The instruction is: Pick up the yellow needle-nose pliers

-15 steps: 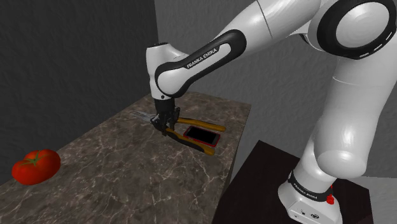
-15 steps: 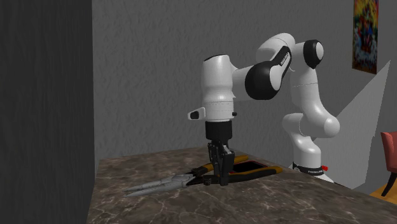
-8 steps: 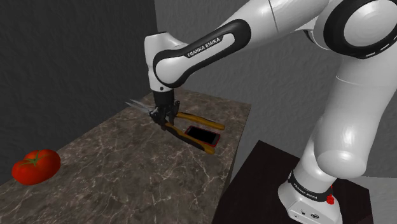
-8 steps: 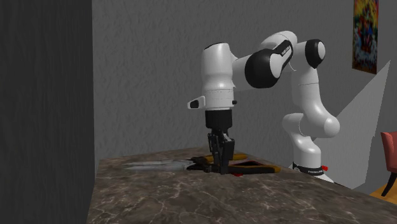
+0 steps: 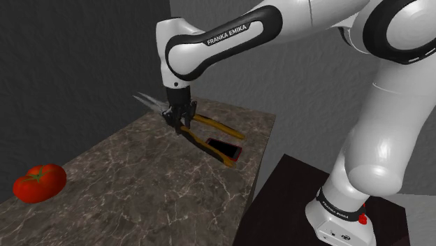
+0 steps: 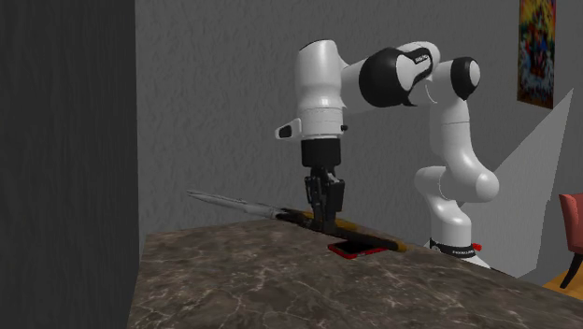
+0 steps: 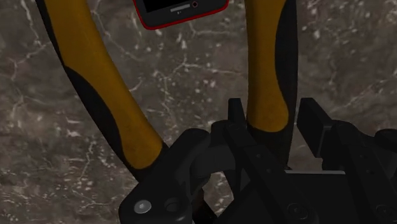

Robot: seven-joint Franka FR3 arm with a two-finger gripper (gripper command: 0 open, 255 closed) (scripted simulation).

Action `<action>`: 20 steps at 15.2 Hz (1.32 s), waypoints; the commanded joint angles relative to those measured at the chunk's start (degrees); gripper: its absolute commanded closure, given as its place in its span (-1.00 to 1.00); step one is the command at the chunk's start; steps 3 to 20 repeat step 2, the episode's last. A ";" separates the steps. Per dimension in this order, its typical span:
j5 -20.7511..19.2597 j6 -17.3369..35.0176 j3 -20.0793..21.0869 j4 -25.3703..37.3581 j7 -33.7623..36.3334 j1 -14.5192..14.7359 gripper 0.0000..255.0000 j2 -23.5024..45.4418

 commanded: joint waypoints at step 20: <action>0.11 -0.93 0.00 0.55 -0.07 -0.03 1.00 -0.41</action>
